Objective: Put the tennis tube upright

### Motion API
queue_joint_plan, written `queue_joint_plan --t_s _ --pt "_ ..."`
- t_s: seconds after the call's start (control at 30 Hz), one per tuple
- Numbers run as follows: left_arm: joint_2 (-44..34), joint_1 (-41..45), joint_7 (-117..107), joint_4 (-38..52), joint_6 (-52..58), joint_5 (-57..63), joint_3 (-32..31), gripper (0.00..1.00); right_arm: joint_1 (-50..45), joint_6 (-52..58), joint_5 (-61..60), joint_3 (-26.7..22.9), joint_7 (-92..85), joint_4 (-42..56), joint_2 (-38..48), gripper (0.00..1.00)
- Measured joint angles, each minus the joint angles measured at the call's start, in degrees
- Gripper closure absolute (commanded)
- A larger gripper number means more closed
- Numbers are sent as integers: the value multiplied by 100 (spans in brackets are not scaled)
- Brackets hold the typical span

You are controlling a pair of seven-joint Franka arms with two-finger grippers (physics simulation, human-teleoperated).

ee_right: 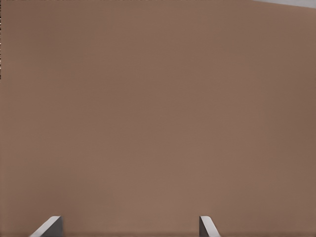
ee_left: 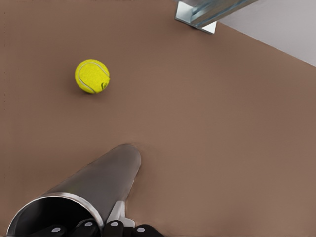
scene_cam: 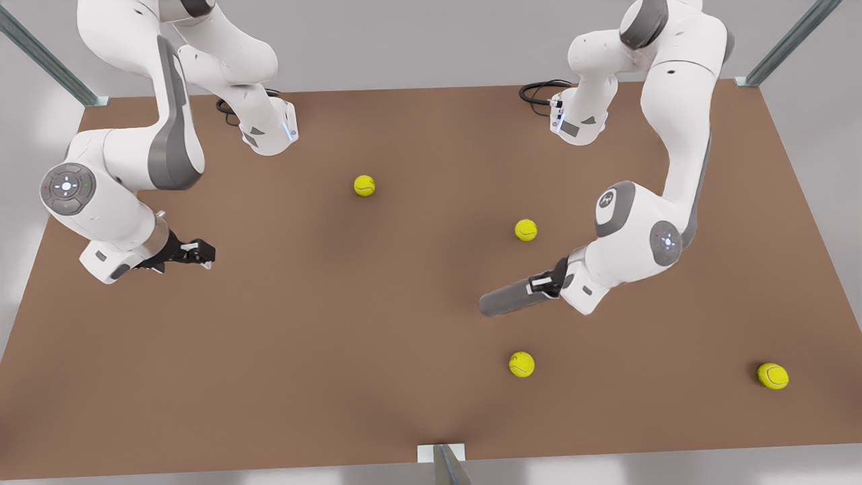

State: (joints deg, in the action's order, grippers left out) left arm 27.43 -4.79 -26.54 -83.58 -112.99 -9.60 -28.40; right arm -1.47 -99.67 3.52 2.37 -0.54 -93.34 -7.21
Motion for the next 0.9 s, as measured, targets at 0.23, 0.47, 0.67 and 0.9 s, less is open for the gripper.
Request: queue_joint_plan --t_s 0.23,0.47,0.67,0.9 --pt "26 83 -290 -1 284 1277 9 79 -1 9 -9 0 9 0 -9 0" --pt "173 243 -544 -9 482 2026 2 79 -3 -16 -8 0 10 -33 -36 0" --pt "218 269 -568 -4 566 2217 2 79 -21 -35 0 0 8 -44 -43 0" --pt "230 242 -529 70 628 2301 -16 1 -15 -202 0 -2 1 -79 -90 0"
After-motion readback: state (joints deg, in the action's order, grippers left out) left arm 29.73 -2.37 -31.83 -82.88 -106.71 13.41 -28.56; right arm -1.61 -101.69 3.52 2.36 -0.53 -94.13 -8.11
